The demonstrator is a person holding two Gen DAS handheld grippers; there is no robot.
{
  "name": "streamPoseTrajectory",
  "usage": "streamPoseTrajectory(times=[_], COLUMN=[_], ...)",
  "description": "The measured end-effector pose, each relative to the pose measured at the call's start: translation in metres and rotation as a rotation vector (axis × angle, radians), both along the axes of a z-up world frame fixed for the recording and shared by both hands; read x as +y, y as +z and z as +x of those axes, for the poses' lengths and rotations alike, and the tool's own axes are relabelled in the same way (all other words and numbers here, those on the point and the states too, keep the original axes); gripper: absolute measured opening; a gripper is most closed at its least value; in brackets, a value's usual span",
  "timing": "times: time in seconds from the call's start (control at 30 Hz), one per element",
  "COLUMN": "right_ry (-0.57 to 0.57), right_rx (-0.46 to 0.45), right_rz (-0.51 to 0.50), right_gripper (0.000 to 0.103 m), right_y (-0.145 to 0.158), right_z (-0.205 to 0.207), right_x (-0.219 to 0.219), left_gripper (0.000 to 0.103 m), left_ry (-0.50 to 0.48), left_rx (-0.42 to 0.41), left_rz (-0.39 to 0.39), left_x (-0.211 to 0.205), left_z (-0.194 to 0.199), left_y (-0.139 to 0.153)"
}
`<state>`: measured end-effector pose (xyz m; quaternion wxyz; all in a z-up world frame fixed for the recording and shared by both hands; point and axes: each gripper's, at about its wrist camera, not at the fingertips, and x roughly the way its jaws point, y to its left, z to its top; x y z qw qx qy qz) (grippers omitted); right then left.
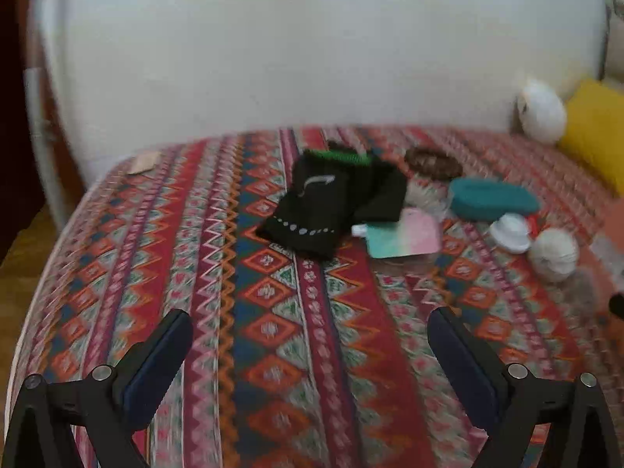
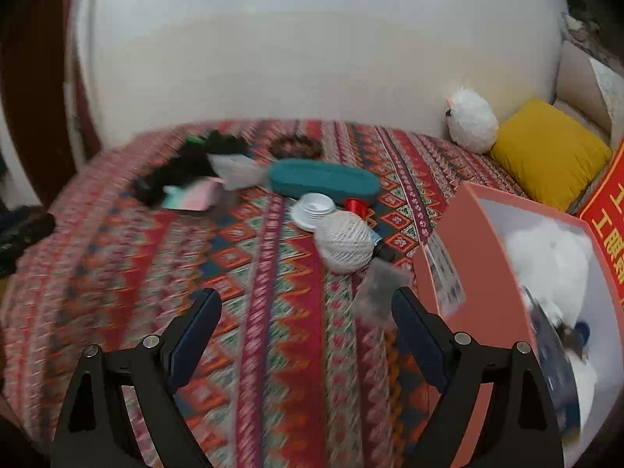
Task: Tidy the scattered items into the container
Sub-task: 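Grasp the white twine ball with the right tool while the left tool grasps the pink-green pouch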
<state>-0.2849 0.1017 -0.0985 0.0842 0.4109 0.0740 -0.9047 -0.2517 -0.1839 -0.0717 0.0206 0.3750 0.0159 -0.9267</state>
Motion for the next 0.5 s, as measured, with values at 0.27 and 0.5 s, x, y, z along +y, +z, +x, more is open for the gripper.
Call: streamPoseTrajectory(times=[0.27,0.5], right_ry=[-0.042,-0.05], right_rx=[-0.127,-0.03], right_rz=[0.015,0.098], right_gripper=[0.091,0.07], right_y=[-0.067,-0.077], right_z=[-0.08,-0.112], right_x=[0.01,-0.004], left_gripper=[0.1,0.052], left_ry=[-0.168,-0.159], left_rx=[-0.141,-0.198], left_rz=[-0.086,-0.115], left_x=[0.004,0.005], left_z=[-0.113,-0.176], left_y=[-0.05,-0.072])
